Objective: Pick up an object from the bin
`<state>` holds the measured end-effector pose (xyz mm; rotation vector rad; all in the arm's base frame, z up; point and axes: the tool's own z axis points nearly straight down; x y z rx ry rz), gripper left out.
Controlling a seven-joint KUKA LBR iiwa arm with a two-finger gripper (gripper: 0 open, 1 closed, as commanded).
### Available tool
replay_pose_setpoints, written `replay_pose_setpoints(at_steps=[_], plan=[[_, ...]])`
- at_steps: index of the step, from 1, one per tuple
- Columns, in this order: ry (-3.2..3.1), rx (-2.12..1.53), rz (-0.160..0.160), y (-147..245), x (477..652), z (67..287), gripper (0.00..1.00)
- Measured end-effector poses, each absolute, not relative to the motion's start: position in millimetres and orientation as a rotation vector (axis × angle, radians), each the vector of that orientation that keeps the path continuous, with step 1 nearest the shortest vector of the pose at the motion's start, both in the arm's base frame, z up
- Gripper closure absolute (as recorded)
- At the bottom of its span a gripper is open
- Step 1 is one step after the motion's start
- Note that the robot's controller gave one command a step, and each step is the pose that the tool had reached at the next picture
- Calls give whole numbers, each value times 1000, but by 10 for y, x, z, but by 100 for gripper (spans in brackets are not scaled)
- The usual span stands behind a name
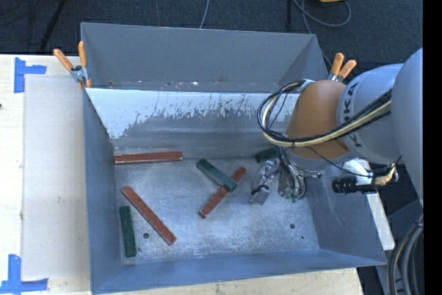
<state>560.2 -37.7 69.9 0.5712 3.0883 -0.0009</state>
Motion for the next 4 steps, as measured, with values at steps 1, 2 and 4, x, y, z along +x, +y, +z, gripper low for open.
replay_pose_setpoints(at_steps=[1, 2, 4], plan=[[3106, 406, -1, -446, 6022, 1395, 100], [3123, 305, 0, -281, 6225, 1507, 100], [3147, -20, 1, -35, 5743, 673, 0]])
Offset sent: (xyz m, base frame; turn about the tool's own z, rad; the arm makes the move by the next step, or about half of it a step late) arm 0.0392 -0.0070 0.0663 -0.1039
